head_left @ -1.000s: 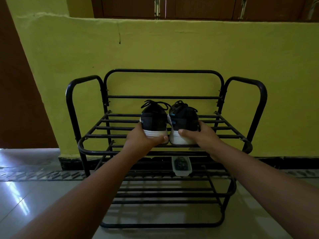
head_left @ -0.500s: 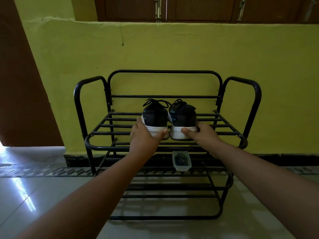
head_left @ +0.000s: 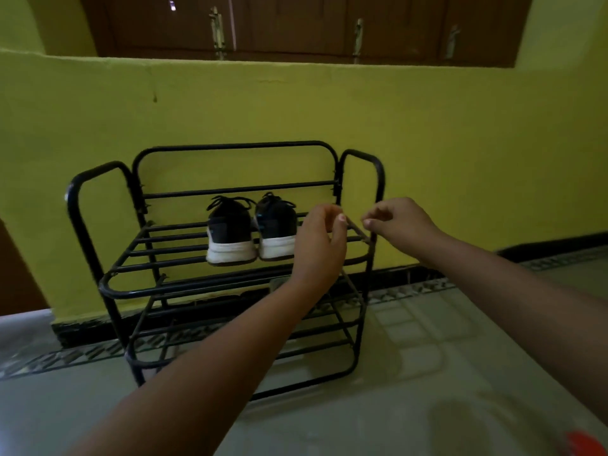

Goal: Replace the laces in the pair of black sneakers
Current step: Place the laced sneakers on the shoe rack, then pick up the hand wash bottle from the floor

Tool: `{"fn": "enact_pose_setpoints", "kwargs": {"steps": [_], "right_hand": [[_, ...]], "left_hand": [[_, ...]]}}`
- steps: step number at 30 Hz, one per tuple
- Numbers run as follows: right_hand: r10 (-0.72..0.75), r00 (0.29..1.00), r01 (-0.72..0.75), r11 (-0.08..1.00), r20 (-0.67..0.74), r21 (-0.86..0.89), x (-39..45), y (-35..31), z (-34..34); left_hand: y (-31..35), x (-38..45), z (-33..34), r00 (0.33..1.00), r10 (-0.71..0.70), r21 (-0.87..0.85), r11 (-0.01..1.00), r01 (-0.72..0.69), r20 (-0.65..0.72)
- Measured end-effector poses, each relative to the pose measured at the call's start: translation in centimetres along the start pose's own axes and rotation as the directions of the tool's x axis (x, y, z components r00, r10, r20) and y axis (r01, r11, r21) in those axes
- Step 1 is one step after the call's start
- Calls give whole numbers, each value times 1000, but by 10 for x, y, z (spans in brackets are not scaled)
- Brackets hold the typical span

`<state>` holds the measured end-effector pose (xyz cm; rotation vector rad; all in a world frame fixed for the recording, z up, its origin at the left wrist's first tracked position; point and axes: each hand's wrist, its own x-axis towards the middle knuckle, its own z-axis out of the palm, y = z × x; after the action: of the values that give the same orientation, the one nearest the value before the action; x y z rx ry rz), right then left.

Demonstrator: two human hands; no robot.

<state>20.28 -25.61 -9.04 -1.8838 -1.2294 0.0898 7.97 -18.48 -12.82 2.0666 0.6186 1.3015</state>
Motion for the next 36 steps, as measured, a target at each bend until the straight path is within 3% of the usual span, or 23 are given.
{"fn": "enact_pose_setpoints", "kwargs": {"steps": [7, 13, 16, 21, 25, 28, 31, 33, 36], "right_hand": [[196, 979, -196, 981, 47, -5, -50, 53, -82], [257, 946, -209, 950, 198, -232, -97, 78, -126], [305, 937, -272, 943, 170, -194, -122, 105, -140], [454, 874, -439, 891, 173, -118, -153, 166, -136], [571, 799, -563, 820, 188, -100, -163, 217, -128], [691, 691, -668, 723, 214, -176, -171, 264, -122], [807, 571, -743, 587, 153, -322, -176, 324, -113], [855, 510, -770, 503, 97, -392, -186, 362, -104], [915, 403, -875, 393, 23, -282, -198, 409, -88]], "left_hand": [[30, -20, 43, 972, -44, 38, 999, 36, 232], [53, -14, 85, 959, -71, 48, 997, 60, 274], [59, -29, 108, 916, -46, 50, 998, 28, 397], [51, -75, 136, 772, 11, 75, 994, -76, 635], [31, -97, 169, 684, -34, 176, 975, -139, 728], [15, -116, 199, 619, -60, 202, 966, -162, 783], [-8, -145, 235, 471, -131, 235, 957, -170, 872], [-25, -171, 255, 377, -226, 278, 956, -90, 898], [-61, -202, 278, 261, -281, 317, 942, -106, 923]]}}
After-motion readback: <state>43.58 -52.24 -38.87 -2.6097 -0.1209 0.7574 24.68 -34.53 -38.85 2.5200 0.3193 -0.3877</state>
